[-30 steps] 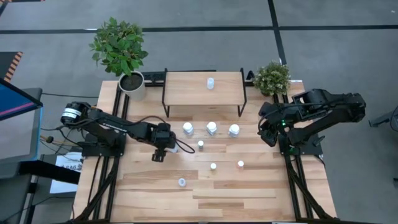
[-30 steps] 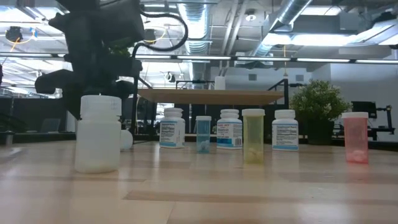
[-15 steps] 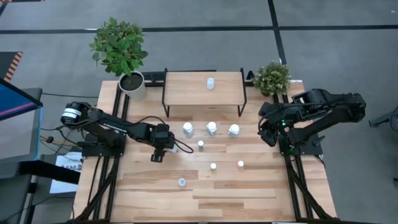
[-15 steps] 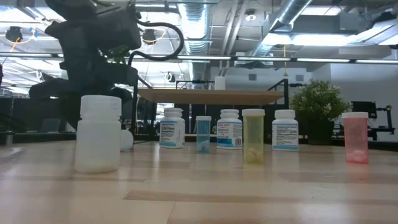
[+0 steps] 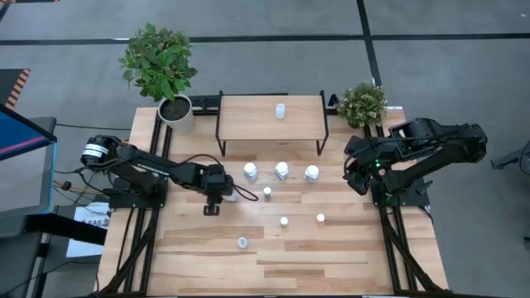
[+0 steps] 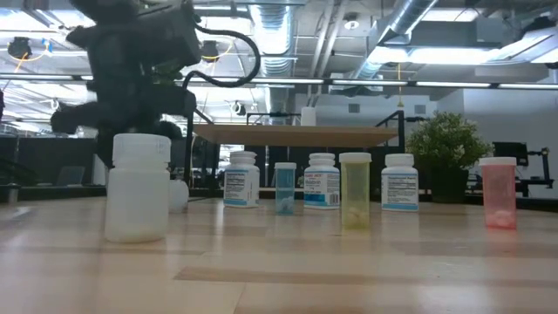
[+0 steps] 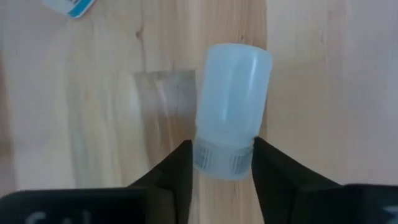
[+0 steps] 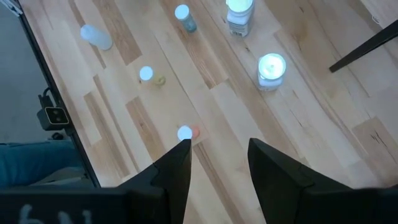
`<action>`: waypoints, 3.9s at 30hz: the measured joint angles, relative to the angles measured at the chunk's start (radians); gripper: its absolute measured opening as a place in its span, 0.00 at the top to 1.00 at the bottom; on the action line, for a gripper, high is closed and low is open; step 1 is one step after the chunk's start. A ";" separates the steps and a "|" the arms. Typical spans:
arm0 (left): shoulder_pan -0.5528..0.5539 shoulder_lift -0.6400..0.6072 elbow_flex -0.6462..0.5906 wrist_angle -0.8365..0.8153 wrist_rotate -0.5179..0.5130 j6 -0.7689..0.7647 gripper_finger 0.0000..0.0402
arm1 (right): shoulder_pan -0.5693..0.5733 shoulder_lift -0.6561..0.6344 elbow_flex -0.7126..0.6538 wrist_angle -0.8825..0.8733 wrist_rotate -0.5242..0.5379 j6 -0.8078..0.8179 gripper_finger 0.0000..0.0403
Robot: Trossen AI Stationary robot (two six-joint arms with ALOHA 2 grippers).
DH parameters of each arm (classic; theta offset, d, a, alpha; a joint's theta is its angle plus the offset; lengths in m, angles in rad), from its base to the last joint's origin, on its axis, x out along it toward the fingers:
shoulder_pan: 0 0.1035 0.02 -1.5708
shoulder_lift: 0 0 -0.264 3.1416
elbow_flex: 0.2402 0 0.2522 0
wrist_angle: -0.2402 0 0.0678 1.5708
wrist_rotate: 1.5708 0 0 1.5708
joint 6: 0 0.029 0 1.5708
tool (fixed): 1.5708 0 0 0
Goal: Pick and place medicine bottles onto shelf by color
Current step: Put the top white pill bottle on the shelf
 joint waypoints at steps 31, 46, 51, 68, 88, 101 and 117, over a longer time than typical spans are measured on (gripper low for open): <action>-0.202 0.371 0.337 -1.005 0.101 0.007 0.77 | 0.000 0.000 0.000 0.007 0.029 -0.026 0.55; -0.205 0.540 0.398 -0.999 0.093 0.051 0.74 | 0.000 0.000 0.000 0.006 0.030 -0.029 0.55; -0.205 0.540 0.398 -0.999 0.093 0.035 0.71 | 0.000 0.000 0.000 0.006 0.030 -0.053 0.55; -0.205 0.540 0.542 -0.999 0.110 0.018 0.40 | 0.000 0.000 0.000 0.006 0.029 -0.055 0.55; -0.218 -0.168 0.302 -0.739 0.114 -0.774 0.53 | 0.000 0.000 0.000 0.006 0.029 -0.051 0.55; -0.514 -0.405 0.059 -0.613 -0.170 -1.322 0.54 | 0.000 0.000 0.000 0.007 0.027 -0.051 0.55; -0.996 -0.142 0.058 -0.678 -0.243 -2.010 0.54 | 0.000 0.000 0.000 0.023 0.026 -0.051 0.55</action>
